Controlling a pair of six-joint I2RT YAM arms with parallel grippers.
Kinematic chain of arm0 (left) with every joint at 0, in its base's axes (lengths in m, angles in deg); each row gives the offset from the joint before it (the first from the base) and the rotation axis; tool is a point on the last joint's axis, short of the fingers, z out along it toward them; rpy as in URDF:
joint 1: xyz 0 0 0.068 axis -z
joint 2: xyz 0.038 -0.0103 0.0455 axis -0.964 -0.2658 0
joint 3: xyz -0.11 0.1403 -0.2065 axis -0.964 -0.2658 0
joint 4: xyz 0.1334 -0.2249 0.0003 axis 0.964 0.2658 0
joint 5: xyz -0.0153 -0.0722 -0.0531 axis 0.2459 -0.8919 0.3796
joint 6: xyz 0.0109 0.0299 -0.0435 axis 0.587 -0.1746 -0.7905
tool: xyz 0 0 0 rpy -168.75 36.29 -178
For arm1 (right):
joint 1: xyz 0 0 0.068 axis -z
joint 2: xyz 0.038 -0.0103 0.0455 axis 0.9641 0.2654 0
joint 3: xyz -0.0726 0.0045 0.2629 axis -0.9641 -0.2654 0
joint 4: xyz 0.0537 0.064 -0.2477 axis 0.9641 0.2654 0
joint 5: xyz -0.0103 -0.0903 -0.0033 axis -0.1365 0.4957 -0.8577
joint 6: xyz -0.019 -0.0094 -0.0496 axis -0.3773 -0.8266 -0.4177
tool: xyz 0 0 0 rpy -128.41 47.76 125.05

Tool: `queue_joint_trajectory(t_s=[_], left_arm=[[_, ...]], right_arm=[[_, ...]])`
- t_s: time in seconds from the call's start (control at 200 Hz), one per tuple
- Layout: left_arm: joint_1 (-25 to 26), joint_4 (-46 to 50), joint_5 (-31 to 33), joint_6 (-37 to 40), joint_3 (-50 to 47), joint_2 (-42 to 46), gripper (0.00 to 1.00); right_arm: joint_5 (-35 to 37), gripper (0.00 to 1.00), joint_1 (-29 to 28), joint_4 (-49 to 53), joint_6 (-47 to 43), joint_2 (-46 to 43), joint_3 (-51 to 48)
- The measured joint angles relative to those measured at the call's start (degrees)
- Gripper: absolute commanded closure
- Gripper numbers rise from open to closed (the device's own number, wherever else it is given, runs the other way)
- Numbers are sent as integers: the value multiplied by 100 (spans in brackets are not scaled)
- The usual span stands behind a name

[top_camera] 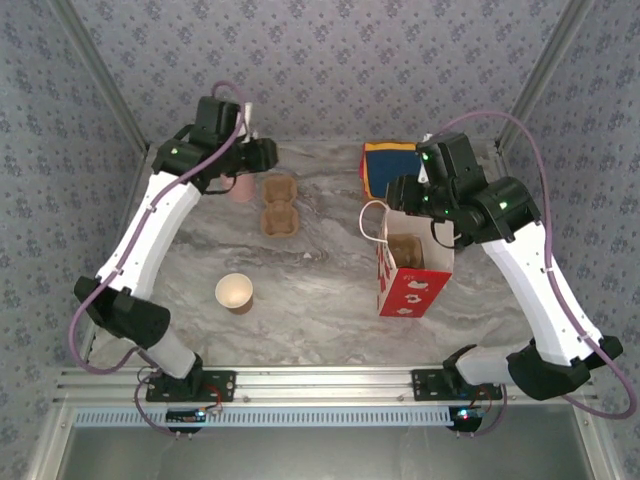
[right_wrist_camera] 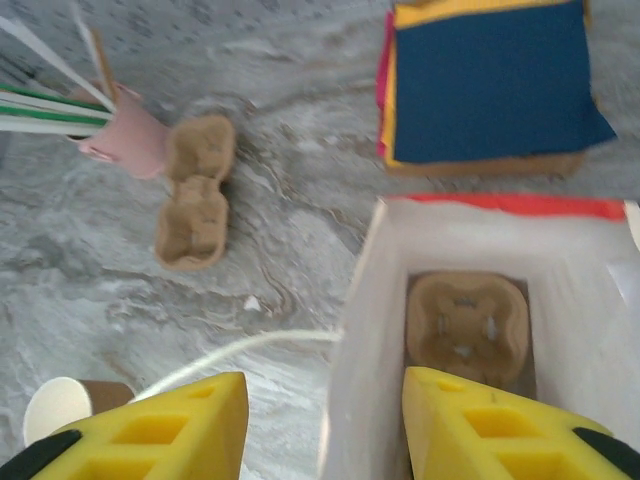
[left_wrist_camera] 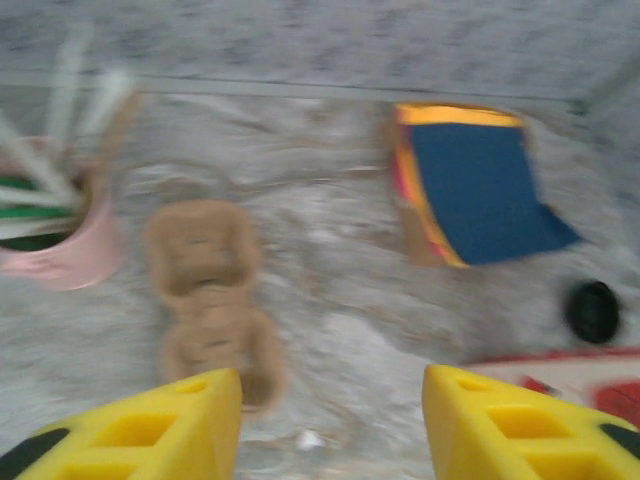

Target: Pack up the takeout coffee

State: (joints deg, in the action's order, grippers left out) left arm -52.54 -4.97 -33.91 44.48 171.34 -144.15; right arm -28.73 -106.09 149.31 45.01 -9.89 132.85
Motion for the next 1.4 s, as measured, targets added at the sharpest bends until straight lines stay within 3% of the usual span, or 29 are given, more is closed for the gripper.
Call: queue_joint_trajectory(t_s=[0.12, 0.285, 0.655, 0.81, 0.89, 1.399], left_arm=[[-525, -229, 225, 179, -192, -376, 60], [-629, -608, 389, 557, 114, -1292, 67], [-922, -505, 437, 935, 2931, -3713, 70], [-916, -354, 330, 1071, 3082, -3805, 70], [-879, -339, 304, 1174, 3080, -3805, 75], [-581, -387, 662, 1759, 2461, -3738, 66]], right_arm=[[-35, 52, -24, -304, -221, 83, 223], [-120, 51, -7, -525, -439, 400, 490], [-444, 51, 251, -592, -601, 1045, 802], [-535, 51, 411, -590, -601, 1071, 817], [-566, 50, 459, -590, -601, 1071, 822], [-595, 49, 479, -588, -581, 1069, 820]])
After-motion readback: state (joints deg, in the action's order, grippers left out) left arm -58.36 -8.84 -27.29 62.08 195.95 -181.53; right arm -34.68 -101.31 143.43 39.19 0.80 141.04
